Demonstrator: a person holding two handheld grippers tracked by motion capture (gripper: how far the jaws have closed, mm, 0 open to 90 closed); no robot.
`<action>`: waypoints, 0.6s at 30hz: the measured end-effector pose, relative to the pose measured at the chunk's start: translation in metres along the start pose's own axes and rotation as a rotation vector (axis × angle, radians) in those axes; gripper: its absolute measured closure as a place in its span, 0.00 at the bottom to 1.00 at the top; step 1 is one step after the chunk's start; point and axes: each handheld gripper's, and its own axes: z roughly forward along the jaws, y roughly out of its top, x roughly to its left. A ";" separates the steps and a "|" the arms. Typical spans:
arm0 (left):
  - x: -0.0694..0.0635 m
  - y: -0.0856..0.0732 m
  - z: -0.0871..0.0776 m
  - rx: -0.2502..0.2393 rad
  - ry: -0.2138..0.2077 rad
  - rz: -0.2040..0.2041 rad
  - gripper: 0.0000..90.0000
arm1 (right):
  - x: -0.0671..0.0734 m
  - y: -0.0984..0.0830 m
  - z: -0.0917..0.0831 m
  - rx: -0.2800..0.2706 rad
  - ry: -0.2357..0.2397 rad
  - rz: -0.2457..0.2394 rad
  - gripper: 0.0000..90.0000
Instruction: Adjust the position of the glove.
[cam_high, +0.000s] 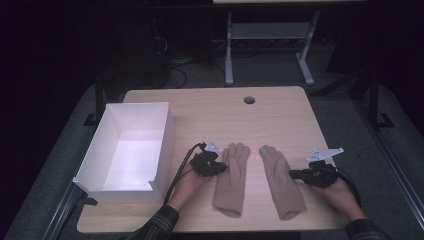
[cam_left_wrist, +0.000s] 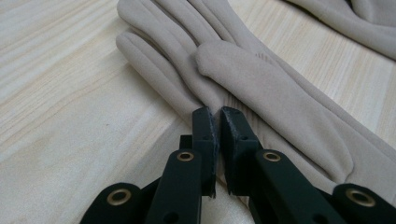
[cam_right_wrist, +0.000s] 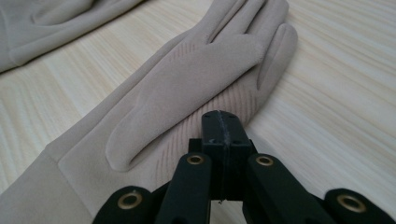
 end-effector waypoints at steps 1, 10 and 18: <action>0.000 0.000 0.000 -0.001 0.001 -0.001 0.93 | 0.004 0.003 0.003 0.004 0.010 0.006 1.00; 0.002 -0.001 0.000 -0.008 -0.013 -0.022 0.94 | 0.014 0.012 0.014 0.007 0.046 -0.032 1.00; 0.001 -0.001 -0.008 -0.023 -0.076 -0.057 0.97 | 0.021 0.014 0.012 0.003 0.071 -0.060 1.00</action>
